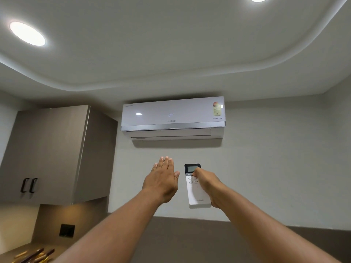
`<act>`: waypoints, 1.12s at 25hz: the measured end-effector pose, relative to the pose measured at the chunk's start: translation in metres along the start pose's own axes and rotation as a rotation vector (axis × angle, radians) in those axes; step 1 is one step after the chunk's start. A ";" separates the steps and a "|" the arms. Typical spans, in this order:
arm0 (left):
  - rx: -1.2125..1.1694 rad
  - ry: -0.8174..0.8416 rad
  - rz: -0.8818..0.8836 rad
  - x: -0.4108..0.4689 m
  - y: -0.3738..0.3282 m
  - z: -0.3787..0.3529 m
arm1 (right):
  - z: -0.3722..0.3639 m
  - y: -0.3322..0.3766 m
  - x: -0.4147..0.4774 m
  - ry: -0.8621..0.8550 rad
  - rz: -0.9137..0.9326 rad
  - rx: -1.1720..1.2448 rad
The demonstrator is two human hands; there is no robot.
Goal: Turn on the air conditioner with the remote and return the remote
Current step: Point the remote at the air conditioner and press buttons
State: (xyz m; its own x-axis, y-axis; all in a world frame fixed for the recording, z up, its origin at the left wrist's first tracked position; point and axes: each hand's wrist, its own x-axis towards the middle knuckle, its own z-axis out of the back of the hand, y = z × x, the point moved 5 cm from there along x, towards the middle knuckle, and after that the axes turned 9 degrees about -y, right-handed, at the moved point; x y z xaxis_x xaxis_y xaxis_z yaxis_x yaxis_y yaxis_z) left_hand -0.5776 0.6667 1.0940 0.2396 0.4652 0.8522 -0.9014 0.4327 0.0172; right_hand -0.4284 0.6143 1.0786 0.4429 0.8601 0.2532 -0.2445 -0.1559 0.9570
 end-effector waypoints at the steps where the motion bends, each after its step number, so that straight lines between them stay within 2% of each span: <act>1: 0.004 -0.001 0.001 -0.001 0.002 0.001 | -0.001 0.000 0.000 0.004 0.002 0.005; 28: 0.007 -0.016 0.009 -0.006 0.014 0.008 | -0.007 0.004 -0.004 -0.003 0.042 -0.021</act>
State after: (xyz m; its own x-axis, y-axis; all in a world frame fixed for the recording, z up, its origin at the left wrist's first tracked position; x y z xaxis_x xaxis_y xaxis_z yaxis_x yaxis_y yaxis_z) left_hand -0.5943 0.6638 1.0928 0.2258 0.4566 0.8606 -0.9060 0.4231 0.0133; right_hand -0.4365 0.6139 1.0804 0.4340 0.8517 0.2938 -0.2809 -0.1819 0.9423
